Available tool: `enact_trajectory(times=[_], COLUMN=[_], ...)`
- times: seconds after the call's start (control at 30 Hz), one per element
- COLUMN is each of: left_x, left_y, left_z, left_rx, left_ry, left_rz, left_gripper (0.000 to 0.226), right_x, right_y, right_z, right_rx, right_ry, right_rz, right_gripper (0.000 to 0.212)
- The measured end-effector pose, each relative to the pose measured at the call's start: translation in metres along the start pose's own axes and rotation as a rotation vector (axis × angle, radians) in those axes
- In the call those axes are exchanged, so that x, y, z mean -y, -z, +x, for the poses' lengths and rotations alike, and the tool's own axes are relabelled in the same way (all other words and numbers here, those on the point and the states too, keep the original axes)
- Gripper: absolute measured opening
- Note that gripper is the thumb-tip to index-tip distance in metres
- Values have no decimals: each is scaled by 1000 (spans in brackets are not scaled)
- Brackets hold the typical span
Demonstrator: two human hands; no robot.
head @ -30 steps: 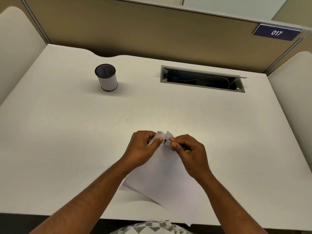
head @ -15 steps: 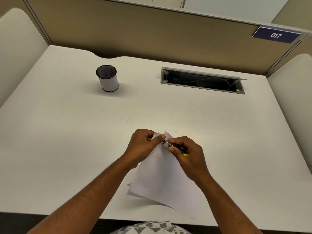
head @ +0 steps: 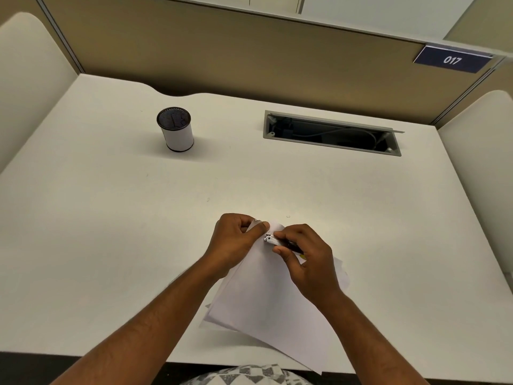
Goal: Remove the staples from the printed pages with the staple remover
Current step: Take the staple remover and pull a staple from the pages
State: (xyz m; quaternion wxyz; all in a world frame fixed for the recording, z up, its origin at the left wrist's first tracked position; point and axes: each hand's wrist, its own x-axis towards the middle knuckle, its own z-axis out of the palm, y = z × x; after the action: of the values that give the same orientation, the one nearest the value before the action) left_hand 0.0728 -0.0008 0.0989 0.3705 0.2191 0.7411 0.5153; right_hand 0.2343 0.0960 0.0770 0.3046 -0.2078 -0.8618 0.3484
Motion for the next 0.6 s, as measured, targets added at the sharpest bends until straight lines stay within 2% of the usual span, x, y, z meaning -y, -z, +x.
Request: enact_trajectory(times=[0.1, 0.27, 0.4, 0.5, 0.6], left_x=[2, 0, -3, -2, 1], left_y=[0, 6, 10, 11, 11], left_z=[1, 8, 12, 11, 9], left_rx=[11, -36, 37, 101, 161], left_ry=[5, 2, -39, -27, -25], left_rz=[-19, -31, 34, -23, -98], left_gripper=[27, 37, 38, 35, 24], right_x=[-5, -8, -8, -6, -4], right_y=[2, -4, 2, 2, 1], right_z=[2, -9, 4, 9, 9], right_rx=[0, 48, -60, -44, -55], right_ry=[71, 193, -133, -390, -521], right_rz=[-97, -169, 122, 307, 420], right_gripper=[28, 22, 16, 18, 17])
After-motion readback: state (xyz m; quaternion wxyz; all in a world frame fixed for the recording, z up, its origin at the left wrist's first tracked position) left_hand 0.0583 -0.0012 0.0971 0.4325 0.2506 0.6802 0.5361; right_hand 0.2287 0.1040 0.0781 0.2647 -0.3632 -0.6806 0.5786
